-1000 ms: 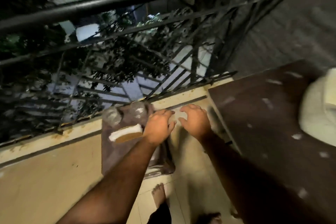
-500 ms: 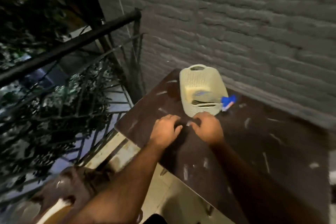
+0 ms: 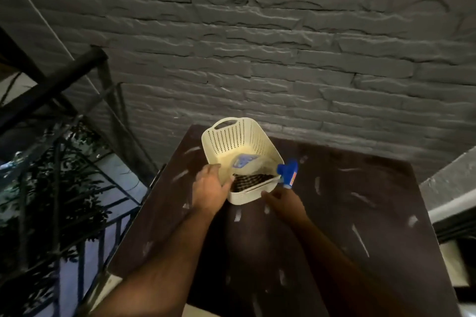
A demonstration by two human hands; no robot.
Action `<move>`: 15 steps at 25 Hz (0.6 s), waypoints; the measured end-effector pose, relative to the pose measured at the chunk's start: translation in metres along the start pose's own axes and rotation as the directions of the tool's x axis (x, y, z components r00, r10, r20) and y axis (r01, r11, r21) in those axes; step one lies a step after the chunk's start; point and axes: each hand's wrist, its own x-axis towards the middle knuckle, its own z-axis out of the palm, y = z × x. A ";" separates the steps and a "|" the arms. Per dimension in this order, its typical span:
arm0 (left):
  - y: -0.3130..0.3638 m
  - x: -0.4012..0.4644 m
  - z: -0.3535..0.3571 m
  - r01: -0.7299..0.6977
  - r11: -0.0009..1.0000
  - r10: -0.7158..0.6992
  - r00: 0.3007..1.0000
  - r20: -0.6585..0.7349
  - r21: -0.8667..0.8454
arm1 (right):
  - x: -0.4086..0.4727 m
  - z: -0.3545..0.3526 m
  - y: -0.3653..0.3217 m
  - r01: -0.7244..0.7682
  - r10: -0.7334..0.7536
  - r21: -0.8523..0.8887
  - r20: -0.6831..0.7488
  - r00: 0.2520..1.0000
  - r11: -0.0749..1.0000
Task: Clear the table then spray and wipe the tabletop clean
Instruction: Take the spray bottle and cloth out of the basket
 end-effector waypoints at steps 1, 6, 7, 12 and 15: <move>-0.005 0.013 0.001 0.016 1.000 -0.016 1.000 0.013 0.006 | 0.008 0.006 0.000 -0.042 0.041 0.035 0.043 0.998 0.998; -0.020 0.055 0.008 0.200 0.976 -0.187 0.973 0.134 -0.091 | 0.027 0.007 0.023 -0.240 0.239 0.027 0.028 0.971 0.970; -0.021 0.060 0.011 0.240 0.967 -0.224 0.960 0.167 -0.082 | 0.030 -0.001 0.026 -0.278 0.280 0.055 -0.030 0.960 0.959; -0.027 0.072 0.021 0.292 0.956 -0.277 0.916 0.291 -0.006 | 0.056 -0.045 0.031 -0.247 0.304 0.320 -0.140 0.942 0.915; -0.027 0.075 0.023 0.302 0.953 -0.288 0.908 0.305 0.000 | 0.065 -0.055 0.016 -0.205 0.302 0.577 -0.076 0.950 0.790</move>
